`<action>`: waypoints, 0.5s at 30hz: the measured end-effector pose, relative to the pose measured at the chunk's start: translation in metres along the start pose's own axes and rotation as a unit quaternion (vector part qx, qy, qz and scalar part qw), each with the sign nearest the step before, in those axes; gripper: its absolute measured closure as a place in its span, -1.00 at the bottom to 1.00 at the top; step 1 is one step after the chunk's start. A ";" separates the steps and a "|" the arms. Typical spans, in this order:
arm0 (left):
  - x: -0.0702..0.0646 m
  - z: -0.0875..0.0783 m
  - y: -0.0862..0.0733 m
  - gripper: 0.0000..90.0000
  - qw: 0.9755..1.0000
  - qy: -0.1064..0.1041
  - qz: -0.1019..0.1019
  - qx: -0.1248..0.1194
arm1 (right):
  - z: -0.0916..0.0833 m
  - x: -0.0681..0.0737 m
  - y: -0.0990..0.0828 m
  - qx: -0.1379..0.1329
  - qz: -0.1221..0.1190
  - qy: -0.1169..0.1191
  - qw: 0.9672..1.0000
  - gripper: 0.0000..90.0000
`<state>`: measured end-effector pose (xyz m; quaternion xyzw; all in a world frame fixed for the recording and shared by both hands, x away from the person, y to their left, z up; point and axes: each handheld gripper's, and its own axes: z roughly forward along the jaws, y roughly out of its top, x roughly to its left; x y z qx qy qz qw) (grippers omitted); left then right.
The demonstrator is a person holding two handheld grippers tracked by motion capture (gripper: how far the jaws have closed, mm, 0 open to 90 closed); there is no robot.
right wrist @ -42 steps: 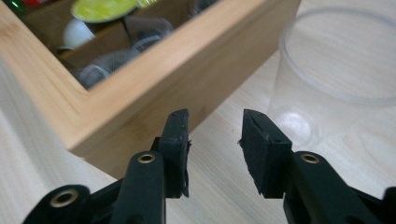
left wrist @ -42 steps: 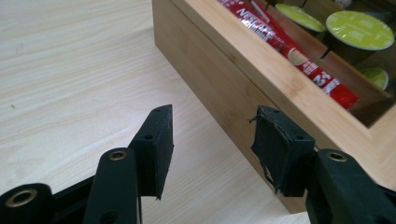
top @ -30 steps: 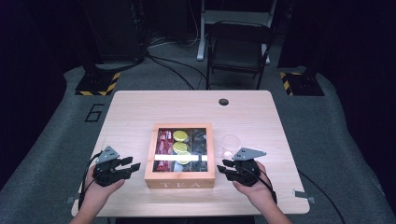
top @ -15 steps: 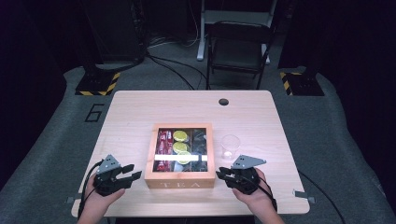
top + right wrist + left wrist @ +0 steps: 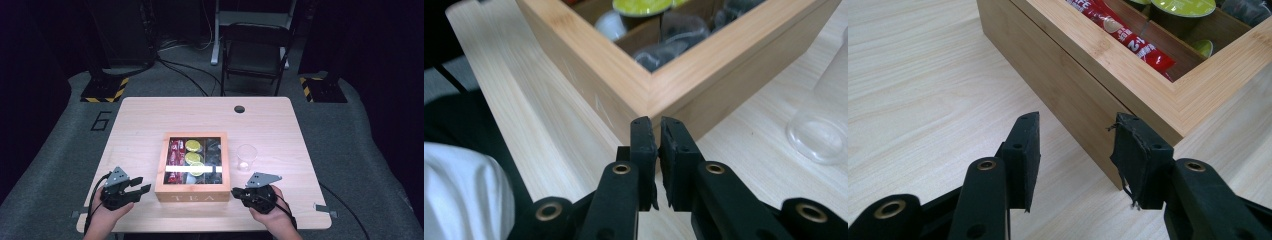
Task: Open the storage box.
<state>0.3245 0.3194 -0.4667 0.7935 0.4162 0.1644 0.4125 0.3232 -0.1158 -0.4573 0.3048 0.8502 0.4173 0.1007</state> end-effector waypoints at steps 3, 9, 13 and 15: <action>0.002 -0.001 -0.001 0.19 1.000 -0.001 -0.005 -0.001 | 0.004 -0.001 -0.002 0.007 -0.002 0.009 1.000 0.93; 0.003 -0.002 -0.001 0.19 1.000 -0.003 -0.009 -0.006 | 0.006 -0.001 -0.004 0.013 -0.004 0.019 1.000 0.95; 0.002 -0.002 -0.001 0.19 1.000 -0.007 -0.008 -0.004 | 0.010 -0.001 -0.004 0.016 -0.008 0.017 1.000 0.95; 0.001 -0.001 -0.001 0.19 1.000 -0.006 -0.007 -0.007 | 0.011 0.000 -0.005 0.014 -0.007 0.013 1.000 0.95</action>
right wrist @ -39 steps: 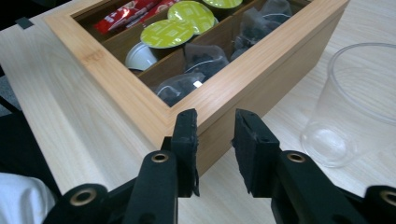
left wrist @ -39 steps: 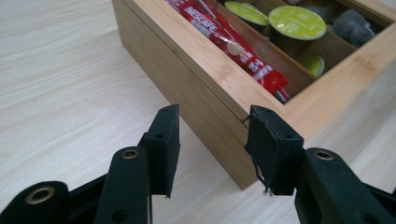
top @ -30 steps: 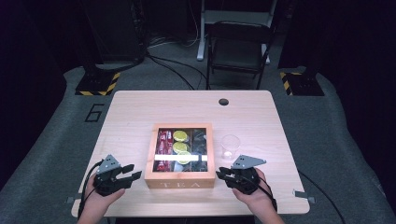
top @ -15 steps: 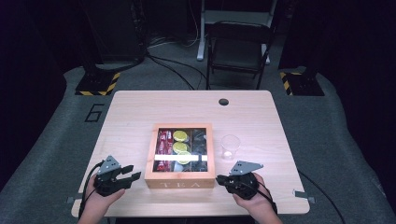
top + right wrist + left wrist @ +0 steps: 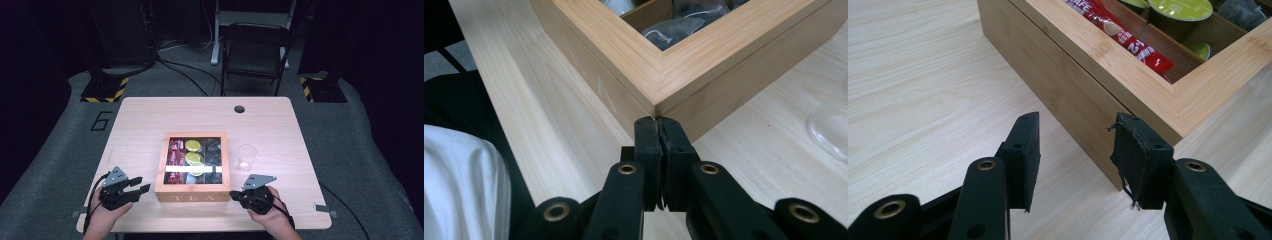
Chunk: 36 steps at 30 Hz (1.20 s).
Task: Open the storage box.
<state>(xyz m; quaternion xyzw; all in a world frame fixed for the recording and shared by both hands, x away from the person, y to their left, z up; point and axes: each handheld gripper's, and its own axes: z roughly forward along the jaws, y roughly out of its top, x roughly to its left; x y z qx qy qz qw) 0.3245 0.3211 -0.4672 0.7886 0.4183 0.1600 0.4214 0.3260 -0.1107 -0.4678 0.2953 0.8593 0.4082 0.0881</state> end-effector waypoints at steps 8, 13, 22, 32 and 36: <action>-0.002 0.000 0.000 0.19 1.000 -0.007 0.006 0.002 | 0.000 0.001 0.001 0.000 0.002 0.000 1.000 0.95; -0.005 -0.004 0.001 0.19 1.000 -0.020 0.005 -0.004 | -0.003 0.000 0.003 -0.007 0.001 0.000 1.000 0.97; -0.016 -0.009 0.003 0.22 0.999 -0.022 0.036 0.001 | -0.006 -0.001 0.007 -0.020 0.000 0.009 1.000 0.96; -0.031 -0.007 0.008 0.38 0.998 -0.034 0.053 -0.003 | -0.010 -0.002 0.012 -0.040 0.003 0.012 0.999 0.96; -0.036 -0.005 0.011 0.59 0.997 -0.039 0.062 0.001 | -0.009 -0.002 0.012 -0.043 0.005 0.010 0.999 0.96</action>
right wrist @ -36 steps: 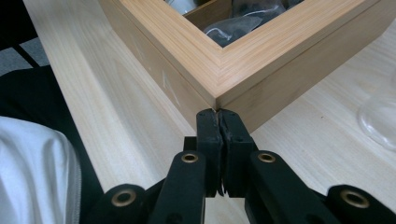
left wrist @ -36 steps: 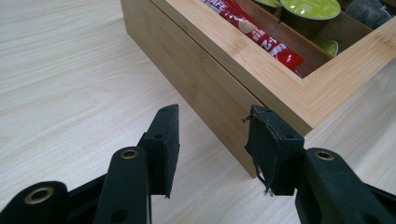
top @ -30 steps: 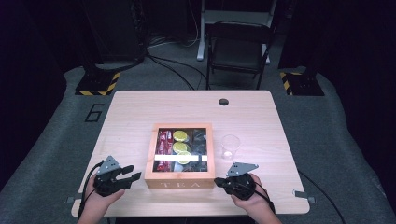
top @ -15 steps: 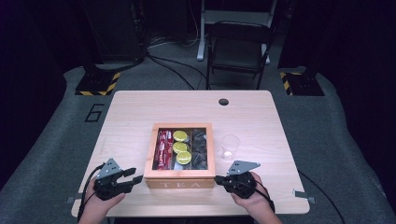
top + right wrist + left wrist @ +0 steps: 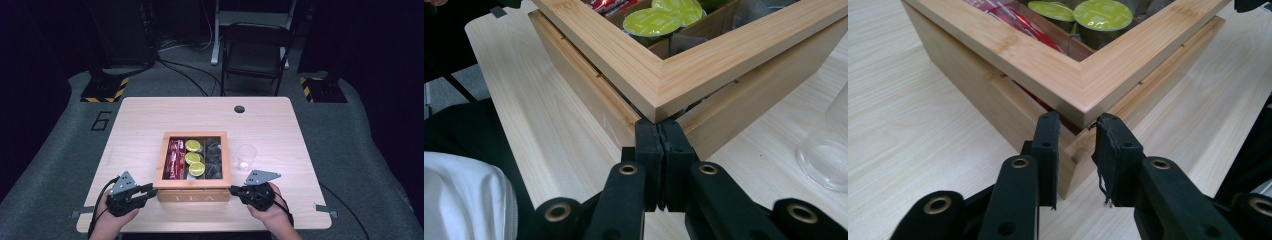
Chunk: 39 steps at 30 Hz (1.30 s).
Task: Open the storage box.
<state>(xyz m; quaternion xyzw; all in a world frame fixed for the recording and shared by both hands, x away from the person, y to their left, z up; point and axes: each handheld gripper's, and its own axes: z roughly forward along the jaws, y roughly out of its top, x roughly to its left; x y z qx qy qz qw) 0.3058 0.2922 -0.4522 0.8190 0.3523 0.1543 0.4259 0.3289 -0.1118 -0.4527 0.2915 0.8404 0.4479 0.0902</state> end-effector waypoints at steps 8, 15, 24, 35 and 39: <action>-0.004 -0.001 0.001 0.58 1.000 0.020 0.000 -0.012 | 0.001 0.000 0.001 -0.012 0.006 -0.001 1.000 0.86; -0.004 -0.001 0.001 0.56 1.000 0.019 -0.004 -0.016 | 0.003 0.000 0.000 -0.027 0.007 -0.014 1.000 0.52; -0.002 -0.005 0.006 0.32 0.999 0.029 -0.015 -0.037 | 0.001 0.003 0.007 -0.046 0.002 -0.040 0.998 0.26; -0.003 -0.007 0.020 0.31 0.999 0.031 -0.007 -0.039 | -0.004 0.009 0.021 -0.051 -0.014 -0.061 0.997 0.18; -0.003 -0.008 0.024 0.31 0.999 0.033 -0.004 -0.034 | -0.005 0.008 0.026 -0.047 -0.009 -0.059 0.997 0.18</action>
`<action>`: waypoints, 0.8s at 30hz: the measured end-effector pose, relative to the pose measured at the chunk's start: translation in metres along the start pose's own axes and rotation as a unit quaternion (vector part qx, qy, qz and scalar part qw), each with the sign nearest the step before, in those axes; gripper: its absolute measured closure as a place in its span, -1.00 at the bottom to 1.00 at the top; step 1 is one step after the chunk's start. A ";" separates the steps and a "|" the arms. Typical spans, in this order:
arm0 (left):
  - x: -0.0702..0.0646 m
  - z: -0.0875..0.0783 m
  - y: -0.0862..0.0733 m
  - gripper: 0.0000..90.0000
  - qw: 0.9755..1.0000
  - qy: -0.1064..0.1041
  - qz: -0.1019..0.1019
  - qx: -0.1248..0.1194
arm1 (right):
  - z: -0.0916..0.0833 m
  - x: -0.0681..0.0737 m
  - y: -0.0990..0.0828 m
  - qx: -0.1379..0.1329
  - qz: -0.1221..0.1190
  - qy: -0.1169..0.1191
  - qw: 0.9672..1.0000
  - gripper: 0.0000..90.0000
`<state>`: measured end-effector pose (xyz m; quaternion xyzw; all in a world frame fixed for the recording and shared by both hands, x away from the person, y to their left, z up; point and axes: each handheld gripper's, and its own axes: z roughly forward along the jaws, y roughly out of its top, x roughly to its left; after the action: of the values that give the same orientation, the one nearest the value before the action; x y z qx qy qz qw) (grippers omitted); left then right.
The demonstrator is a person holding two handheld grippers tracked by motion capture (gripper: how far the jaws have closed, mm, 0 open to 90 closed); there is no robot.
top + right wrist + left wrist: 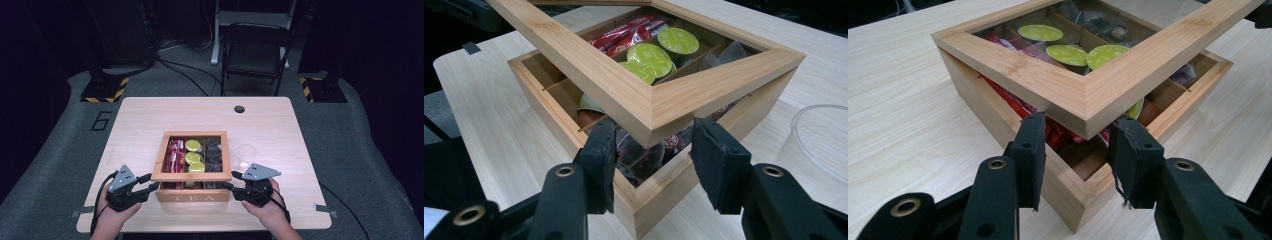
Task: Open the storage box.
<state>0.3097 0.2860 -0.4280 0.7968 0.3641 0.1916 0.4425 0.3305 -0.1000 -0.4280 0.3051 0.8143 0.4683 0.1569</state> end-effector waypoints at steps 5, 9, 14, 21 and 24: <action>0.003 -0.002 0.008 0.31 1.000 -0.002 -0.006 -0.010 | -0.002 -0.001 0.008 0.004 -0.001 -0.007 1.000 0.18; 0.007 -0.006 0.020 0.31 1.000 0.000 0.002 -0.023 | -0.004 -0.005 0.018 -0.013 -0.003 -0.007 1.000 0.18; 0.013 -0.008 0.033 0.31 1.000 0.001 -0.002 -0.031 | -0.007 -0.013 0.030 -0.030 0.008 -0.004 1.000 0.21; 0.019 -0.010 0.045 0.31 0.999 -0.003 -0.005 -0.038 | -0.008 -0.018 0.043 -0.031 0.001 -0.012 0.999 0.25; 0.022 -0.010 0.051 0.31 0.999 -0.001 0.000 -0.040 | -0.007 -0.020 0.049 -0.035 -0.004 -0.016 0.999 0.25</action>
<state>0.3386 0.2904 -0.3793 0.7787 0.3553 0.2053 0.4745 0.3586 -0.0994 -0.3830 0.3032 0.7959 0.4912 0.1824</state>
